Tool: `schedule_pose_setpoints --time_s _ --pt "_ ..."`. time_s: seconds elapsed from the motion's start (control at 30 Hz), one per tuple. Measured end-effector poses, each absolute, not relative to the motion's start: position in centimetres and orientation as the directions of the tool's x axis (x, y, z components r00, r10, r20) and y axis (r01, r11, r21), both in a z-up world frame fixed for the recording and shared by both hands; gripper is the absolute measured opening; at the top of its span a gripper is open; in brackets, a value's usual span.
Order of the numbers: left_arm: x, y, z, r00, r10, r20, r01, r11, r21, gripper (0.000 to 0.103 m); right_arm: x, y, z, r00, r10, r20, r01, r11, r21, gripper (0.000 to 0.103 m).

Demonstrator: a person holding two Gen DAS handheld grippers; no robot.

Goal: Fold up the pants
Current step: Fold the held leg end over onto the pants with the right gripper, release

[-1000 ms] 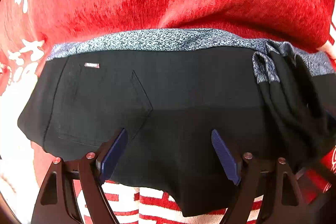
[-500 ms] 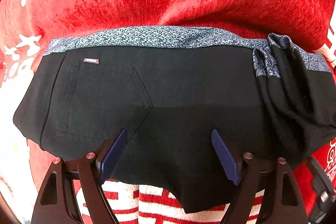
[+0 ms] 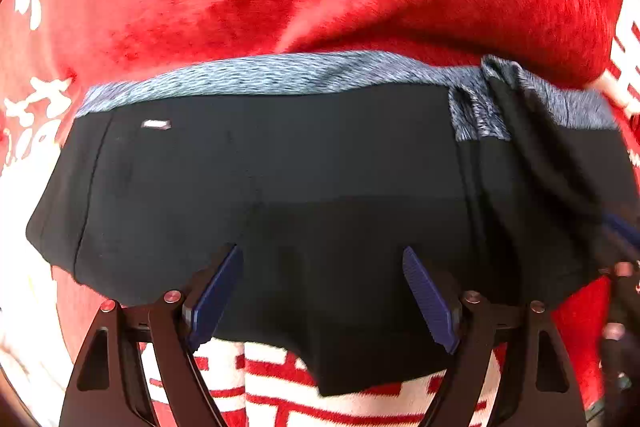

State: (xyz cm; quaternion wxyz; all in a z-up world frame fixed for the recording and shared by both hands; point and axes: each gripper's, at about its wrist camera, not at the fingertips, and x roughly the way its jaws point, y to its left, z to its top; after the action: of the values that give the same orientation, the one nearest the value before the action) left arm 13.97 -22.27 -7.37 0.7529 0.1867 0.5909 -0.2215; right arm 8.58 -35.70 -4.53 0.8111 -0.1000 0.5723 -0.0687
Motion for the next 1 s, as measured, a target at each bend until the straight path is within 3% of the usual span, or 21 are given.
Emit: schedule_pose_setpoints --time_s 0.3,0.33,0.43,0.47,0.53,0.6,0.63,0.67,0.83,1.0 --pt "15.4 -19.4 -6.1 0.231 -0.038 -0.972 0.519 0.85 0.09 0.083 8.6 -31.3 -8.0 0.292 -0.241 -0.926 -0.079 0.958 -0.275 0.012" --pt "15.4 -19.5 -5.5 0.239 -0.041 -0.97 0.526 0.845 0.094 0.083 8.3 -31.5 -7.4 0.298 -0.221 -0.929 -0.069 0.965 -0.252 0.017" --pt "15.5 -21.0 -4.1 0.244 -0.056 -0.968 0.556 0.826 0.092 0.083 6.5 -34.2 -3.7 0.337 -0.045 -0.941 0.003 0.999 -0.046 0.056" --pt "15.4 -21.6 -3.4 0.244 -0.068 -0.967 0.567 0.819 0.086 0.083 5.7 -35.9 -2.4 0.363 -0.034 -0.931 0.049 0.999 -0.017 0.056" --pt "15.1 -23.5 -2.2 0.237 -0.101 -0.966 0.593 0.803 0.062 0.083 4.9 -39.9 -0.9 0.374 -0.056 -0.926 0.166 0.986 0.008 0.056" --pt "14.8 -25.3 -0.6 0.226 -0.144 -0.963 0.623 0.781 0.03 0.083 4.6 -44.5 -1.1 0.352 -0.051 -0.935 0.303 0.951 0.062 0.048" --pt "14.3 -26.6 -0.1 0.218 -0.17 -0.961 0.642 0.767 0.01 0.083 4.6 -47.8 -2.1 0.314 -0.027 -0.949 0.395 0.913 0.105 0.028" --pt "14.0 -27.8 0.1 0.207 -0.186 -0.961 0.657 0.754 -0.004 0.083 4.6 -49.8 -3.0 0.296 -0.011 -0.955 0.45 0.884 0.129 0.016" --pt "12.4 -34.1 -1.8 0.154 -0.195 -0.969 0.706 0.707 -0.03 0.083 5.7 -55.4 -6.1 0.273 0.045 -0.961 0.557 0.807 0.196 0.015" --pt "11.4 -34.6 -5.6 0.126 -0.091 -0.988 0.702 0.711 0.025 0.084 6.7 -56.1 -9.9 0.215 0.113 -0.97 0.537 0.816 0.214 0.015"
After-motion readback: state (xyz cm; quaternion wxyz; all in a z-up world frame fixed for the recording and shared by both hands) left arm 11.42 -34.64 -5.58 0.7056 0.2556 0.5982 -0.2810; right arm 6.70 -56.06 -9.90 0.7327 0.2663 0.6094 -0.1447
